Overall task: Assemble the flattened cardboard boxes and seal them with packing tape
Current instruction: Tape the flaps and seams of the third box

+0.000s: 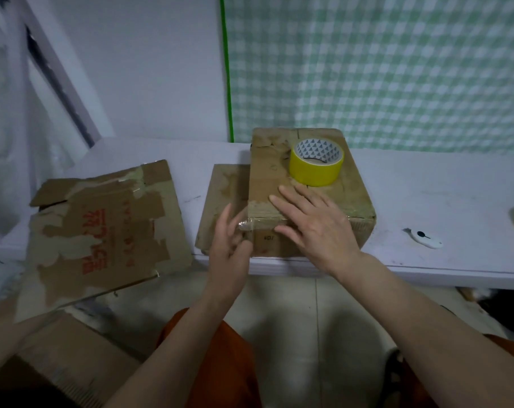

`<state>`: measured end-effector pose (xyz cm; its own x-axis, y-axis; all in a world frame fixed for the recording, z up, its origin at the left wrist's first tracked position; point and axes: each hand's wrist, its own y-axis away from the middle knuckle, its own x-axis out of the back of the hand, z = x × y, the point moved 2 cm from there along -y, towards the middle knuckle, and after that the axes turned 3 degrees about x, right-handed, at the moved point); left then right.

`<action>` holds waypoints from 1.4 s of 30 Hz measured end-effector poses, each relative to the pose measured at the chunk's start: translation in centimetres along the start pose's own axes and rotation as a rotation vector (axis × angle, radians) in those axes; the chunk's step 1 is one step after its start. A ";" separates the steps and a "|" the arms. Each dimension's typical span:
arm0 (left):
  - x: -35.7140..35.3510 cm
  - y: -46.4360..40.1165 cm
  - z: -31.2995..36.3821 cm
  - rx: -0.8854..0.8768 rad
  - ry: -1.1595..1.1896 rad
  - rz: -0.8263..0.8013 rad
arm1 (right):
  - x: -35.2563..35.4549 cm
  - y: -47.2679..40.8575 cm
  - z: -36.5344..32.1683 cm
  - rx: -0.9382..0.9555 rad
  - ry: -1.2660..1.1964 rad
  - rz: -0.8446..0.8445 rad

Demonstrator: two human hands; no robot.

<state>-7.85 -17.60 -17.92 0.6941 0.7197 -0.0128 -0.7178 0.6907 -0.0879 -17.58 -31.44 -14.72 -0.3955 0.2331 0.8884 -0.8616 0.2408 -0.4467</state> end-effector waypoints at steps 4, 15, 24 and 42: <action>0.4 -0.5 -0.4 0.098 0.012 0.026 | 0.8 -1.6 -2.0 -0.180 -0.045 -0.012; 2.4 -1.1 -0.9 0.187 0.050 -0.010 | 0.7 -2.3 -3.0 -0.356 -0.223 0.002; 2.6 -1.2 -1.3 0.203 0.043 -0.021 | -0.7 -2.8 -6.1 -0.517 -0.096 0.088; 4.3 -1.1 -1.6 0.207 -0.060 0.146 | -1.7 -3.5 -6.9 -0.595 -0.038 0.236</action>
<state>-3.97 -15.39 -19.44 0.5826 0.8113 0.0490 -0.8100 0.5747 0.1163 -11.67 -26.14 -15.36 -0.5735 0.3124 0.7573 -0.4308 0.6712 -0.6032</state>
